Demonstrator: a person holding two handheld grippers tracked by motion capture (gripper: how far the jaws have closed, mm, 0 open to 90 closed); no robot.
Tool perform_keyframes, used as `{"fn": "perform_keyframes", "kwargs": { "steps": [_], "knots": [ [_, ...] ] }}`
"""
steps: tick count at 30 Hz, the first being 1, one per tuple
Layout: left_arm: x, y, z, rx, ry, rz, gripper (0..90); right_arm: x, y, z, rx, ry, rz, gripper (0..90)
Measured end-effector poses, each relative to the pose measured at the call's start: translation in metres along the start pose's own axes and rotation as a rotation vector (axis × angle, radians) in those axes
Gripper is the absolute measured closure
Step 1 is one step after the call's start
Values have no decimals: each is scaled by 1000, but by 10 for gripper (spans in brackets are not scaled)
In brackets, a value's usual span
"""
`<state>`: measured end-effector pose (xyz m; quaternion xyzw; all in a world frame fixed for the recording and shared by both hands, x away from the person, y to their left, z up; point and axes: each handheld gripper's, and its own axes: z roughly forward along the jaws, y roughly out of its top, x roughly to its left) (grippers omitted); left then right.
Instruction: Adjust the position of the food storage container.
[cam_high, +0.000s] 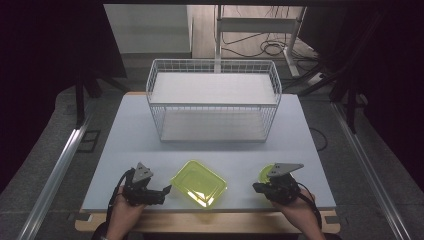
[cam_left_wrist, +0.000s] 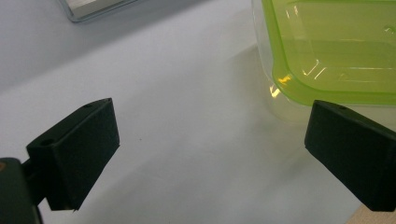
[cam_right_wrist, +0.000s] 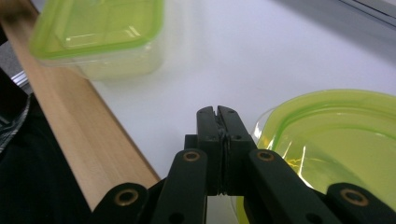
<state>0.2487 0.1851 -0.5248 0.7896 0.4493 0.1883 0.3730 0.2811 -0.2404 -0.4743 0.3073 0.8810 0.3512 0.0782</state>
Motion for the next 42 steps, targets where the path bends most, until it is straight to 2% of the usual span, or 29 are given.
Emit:
{"fn": "perform_keyframes", "kwargs": {
  "steps": [13, 16, 30, 35, 38, 40, 42],
  "knots": [
    [-2, 0, 1, 24, 7, 14, 40, -30, -9, -13, -2, -62, 57, 863],
    [-1, 0, 1, 32, 15, 18, 41, -38, -12, -17, -10, -89, 77, 862],
    [-1, 0, 2, 50, 14, 23, 44, -64, -21, -26, -53, -153, 140, 856],
    [0, 0, 2, 49, 2, 8, 44, -68, -22, -29, -65, -168, 157, 857],
    [1, 0, 2, 52, -11, -11, 46, -66, -21, -31, -77, -172, 146, 857],
    [1, 0, 2, 68, -34, -25, 51, -63, -19, -31, -84, -168, 143, 858],
    [2, 0, 1, 79, -41, -25, 50, -61, -19, -30, -86, -161, 135, 859]
  ]
}}
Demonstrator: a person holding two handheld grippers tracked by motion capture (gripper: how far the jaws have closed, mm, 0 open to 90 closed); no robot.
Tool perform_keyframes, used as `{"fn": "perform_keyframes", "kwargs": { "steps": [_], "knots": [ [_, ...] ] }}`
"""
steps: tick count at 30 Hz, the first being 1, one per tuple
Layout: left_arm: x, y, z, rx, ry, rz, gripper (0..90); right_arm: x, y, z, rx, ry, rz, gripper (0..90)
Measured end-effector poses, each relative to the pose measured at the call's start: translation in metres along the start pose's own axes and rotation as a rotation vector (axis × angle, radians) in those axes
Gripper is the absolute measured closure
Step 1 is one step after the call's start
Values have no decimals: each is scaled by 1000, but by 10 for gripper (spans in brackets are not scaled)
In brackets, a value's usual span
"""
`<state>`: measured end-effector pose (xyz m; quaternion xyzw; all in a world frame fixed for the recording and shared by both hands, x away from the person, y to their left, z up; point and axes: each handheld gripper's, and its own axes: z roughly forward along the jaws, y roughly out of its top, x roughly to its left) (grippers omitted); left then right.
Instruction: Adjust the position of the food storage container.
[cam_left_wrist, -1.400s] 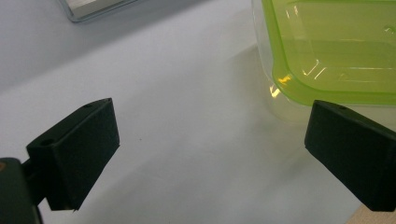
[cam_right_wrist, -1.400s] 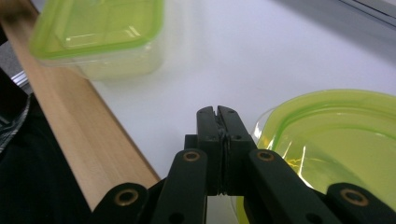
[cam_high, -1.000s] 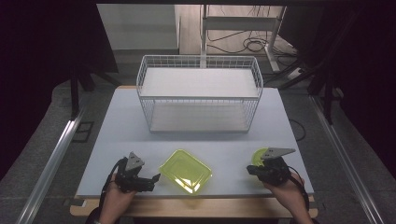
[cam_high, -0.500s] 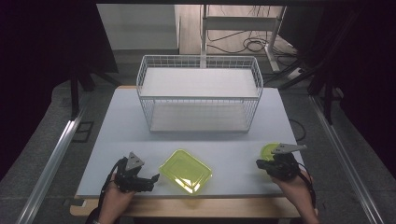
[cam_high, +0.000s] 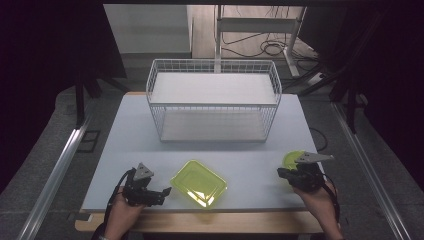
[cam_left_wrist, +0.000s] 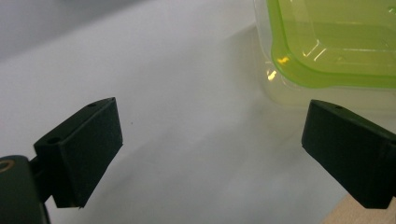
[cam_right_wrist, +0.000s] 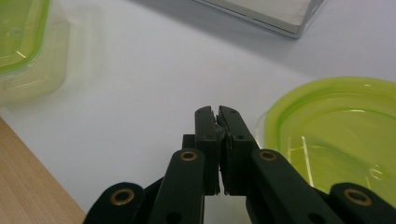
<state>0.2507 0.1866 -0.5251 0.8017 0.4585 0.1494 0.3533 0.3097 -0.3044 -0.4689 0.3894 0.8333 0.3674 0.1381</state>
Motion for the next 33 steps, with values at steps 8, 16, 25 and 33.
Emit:
{"fn": "perform_keyframes", "kwargs": {
  "steps": [8, 16, 25, 33],
  "knots": [
    [14, -1, -9, -28, -39, -13, 348, 12, 2, 5, -2, 36, -15, 859],
    [18, 7, -3, -18, -74, 26, 854, 28, 5, 13, 8, 91, -39, 862],
    [3, 22, 27, 25, -101, 103, 898, 50, 8, 25, 34, 170, -61, 876],
    [0, 23, 28, 22, -132, 109, 897, 77, 9, 41, 75, 267, -91, 877]
  ]
}}
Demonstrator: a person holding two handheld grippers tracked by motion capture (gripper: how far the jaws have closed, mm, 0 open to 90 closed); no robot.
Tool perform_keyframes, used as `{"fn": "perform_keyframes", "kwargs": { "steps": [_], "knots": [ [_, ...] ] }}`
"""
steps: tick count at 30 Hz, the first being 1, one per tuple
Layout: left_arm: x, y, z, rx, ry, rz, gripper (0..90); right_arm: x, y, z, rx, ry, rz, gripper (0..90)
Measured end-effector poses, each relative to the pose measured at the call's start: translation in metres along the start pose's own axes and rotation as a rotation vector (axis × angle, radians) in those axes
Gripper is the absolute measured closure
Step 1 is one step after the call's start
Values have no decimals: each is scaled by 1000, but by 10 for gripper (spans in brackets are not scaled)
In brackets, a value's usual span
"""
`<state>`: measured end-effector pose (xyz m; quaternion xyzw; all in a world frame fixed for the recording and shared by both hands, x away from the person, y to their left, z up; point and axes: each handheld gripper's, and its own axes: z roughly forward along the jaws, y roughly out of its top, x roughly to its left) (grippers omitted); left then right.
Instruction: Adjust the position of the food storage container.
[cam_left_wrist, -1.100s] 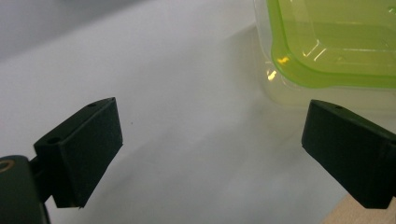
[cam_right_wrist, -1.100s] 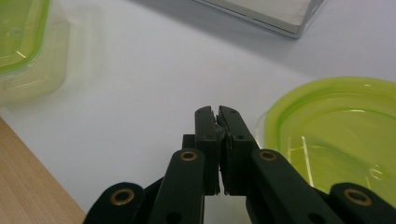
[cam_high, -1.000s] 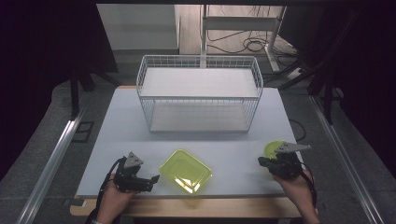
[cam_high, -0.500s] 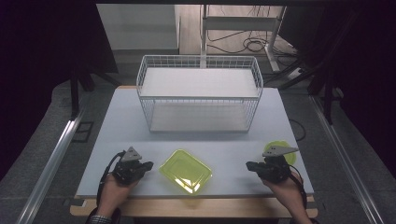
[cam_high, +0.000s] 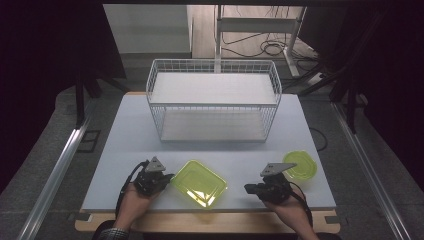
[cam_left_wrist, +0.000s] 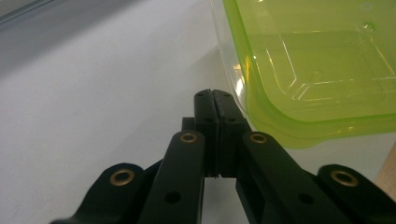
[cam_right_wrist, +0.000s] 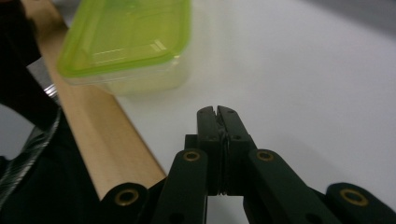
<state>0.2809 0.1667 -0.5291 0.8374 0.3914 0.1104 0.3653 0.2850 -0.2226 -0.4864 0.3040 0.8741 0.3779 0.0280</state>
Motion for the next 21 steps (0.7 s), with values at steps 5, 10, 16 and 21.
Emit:
{"fn": "perform_keyframes", "kwargs": {
  "steps": [5, 10, 16, 21],
  "knots": [
    [-10, 3, 1, 14, -25, 30, 894, 13, 1, 16, 41, 63, -22, 877],
    [-21, 7, 6, 27, -52, 61, 894, 19, 2, 24, 62, 80, -37, 877],
    [-28, 9, 7, 30, -76, 81, 894, 14, 1, 25, 68, 56, -17, 877],
    [-35, 10, 9, 32, -100, 93, 888, 4, 1, 23, 55, 28, 11, 876]
  ]
}}
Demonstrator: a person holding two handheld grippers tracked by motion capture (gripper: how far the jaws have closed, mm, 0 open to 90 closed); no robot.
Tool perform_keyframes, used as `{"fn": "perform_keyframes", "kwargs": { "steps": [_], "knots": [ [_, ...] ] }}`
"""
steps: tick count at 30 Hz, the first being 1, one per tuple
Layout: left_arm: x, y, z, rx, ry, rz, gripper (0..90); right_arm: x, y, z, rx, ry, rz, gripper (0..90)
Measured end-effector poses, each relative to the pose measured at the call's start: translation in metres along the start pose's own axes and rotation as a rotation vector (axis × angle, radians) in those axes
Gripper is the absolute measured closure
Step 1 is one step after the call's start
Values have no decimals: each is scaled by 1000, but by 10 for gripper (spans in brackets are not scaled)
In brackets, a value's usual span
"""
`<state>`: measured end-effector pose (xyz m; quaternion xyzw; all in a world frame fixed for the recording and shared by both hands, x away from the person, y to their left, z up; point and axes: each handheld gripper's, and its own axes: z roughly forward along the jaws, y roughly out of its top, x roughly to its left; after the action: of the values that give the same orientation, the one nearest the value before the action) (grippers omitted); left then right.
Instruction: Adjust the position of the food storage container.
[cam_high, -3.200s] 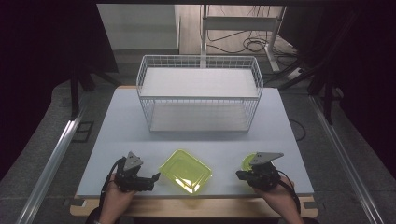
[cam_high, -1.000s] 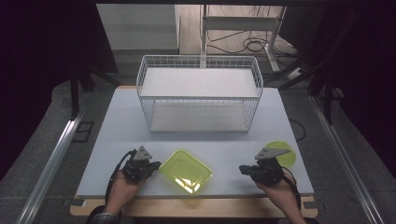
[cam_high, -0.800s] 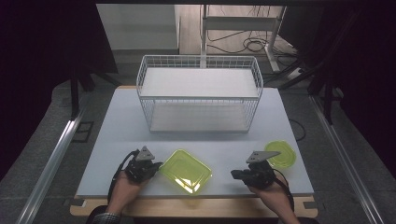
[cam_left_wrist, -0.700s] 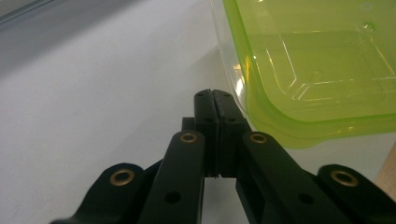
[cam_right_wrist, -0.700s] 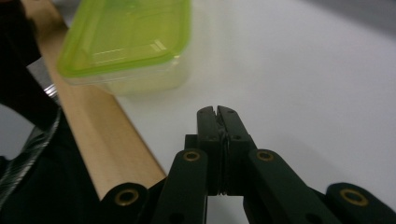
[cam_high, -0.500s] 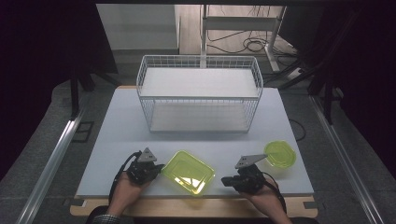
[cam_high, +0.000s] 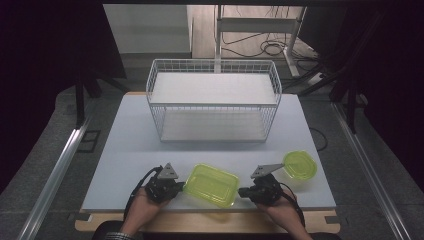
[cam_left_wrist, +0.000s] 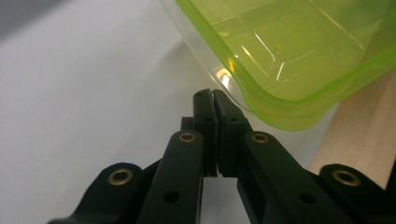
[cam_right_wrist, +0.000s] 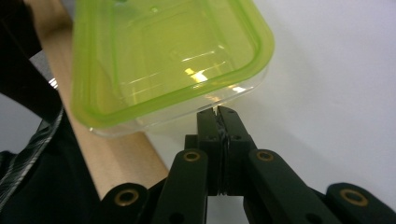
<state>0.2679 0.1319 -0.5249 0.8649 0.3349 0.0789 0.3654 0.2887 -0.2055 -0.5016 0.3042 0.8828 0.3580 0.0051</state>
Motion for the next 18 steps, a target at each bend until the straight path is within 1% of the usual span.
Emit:
{"fn": "perform_keyframes", "kwargs": {
  "steps": [1, 7, 11, 15, 18],
  "knots": [
    [-3, 1, 2, 2, -9, 5, 883, -3, 0, 0, -3, -9, 16, 876],
    [-11, 3, 5, 9, -23, 13, 879, -11, 3, 1, -12, -32, 32, 876],
    [-18, 5, 10, 17, -36, 33, 873, -19, 6, 3, -21, -49, 42, 876],
    [-21, 6, 11, 16, -37, 39, 865, -23, 7, 4, -26, -62, 49, 876],
    [-22, 7, 13, 9, -44, 32, 865, -25, 7, 4, -28, -71, 49, 876]
  ]
}}
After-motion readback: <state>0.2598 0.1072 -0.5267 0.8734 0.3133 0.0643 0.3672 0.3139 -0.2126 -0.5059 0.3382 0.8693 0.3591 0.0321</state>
